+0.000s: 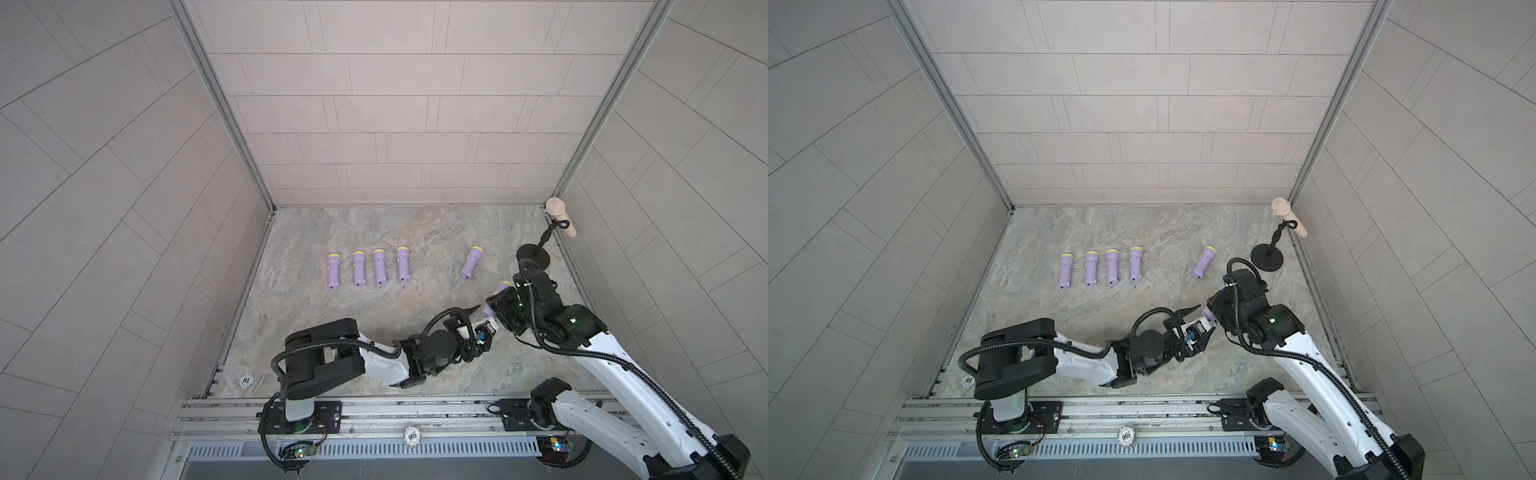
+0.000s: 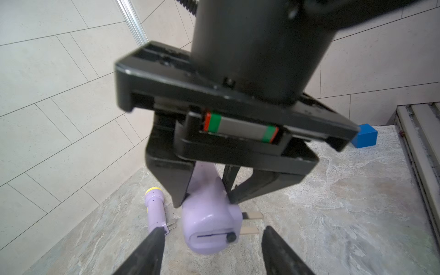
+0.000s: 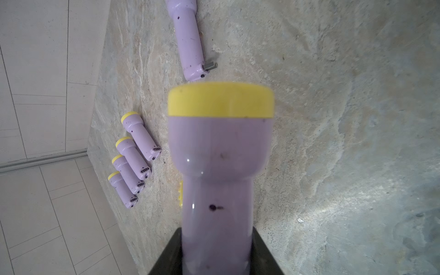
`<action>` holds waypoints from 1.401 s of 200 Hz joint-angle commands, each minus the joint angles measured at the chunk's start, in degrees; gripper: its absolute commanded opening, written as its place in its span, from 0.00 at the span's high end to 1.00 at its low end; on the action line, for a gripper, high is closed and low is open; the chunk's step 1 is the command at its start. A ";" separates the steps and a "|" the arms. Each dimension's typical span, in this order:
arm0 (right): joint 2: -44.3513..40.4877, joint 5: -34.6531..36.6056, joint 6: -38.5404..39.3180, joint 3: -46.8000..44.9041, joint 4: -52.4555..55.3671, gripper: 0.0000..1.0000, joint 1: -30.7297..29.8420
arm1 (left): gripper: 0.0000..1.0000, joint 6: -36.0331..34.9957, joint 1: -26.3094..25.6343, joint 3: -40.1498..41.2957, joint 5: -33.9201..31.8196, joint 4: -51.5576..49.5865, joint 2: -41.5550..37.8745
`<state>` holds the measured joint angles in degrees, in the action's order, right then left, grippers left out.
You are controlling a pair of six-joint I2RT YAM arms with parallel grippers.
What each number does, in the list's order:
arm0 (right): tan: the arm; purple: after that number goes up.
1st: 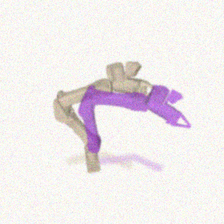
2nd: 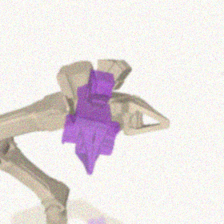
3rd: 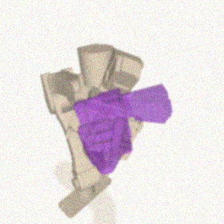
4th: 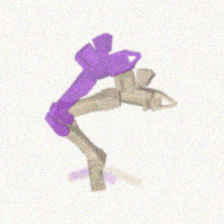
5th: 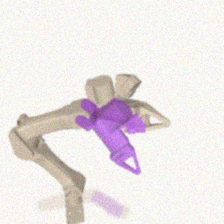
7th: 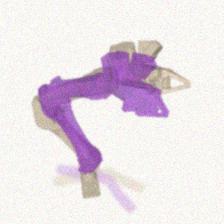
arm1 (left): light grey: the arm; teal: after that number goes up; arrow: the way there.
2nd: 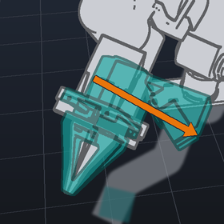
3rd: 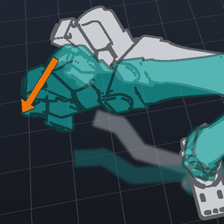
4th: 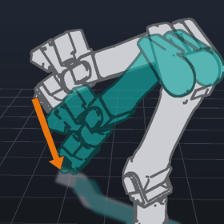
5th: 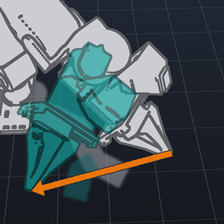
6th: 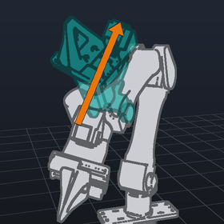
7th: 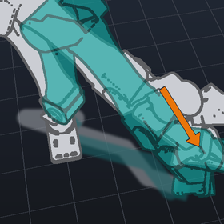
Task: Close the plug at the bottom of the flashlight
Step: Close the plug of the flashlight.
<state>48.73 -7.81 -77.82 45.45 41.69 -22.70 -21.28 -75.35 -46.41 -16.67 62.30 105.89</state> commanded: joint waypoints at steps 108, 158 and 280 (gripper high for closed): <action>-1.32 -0.04 0.40 -1.36 -1.26 1.00 0.29 | 0.42 -1.86 0.28 -1.23 0.48 -0.78 0.76; -1.55 -0.20 0.32 -1.58 -1.43 1.00 0.29 | 0.44 -2.20 0.29 -1.73 0.50 -0.87 1.16; -1.58 -0.55 0.12 -2.34 -2.14 1.00 0.29 | 0.49 -2.10 0.40 -1.74 0.69 -0.82 1.14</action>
<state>47.99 -8.80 -77.78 43.42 40.40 -22.70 -22.55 -75.22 -46.63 -16.49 60.97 106.39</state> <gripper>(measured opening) 0.402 0.515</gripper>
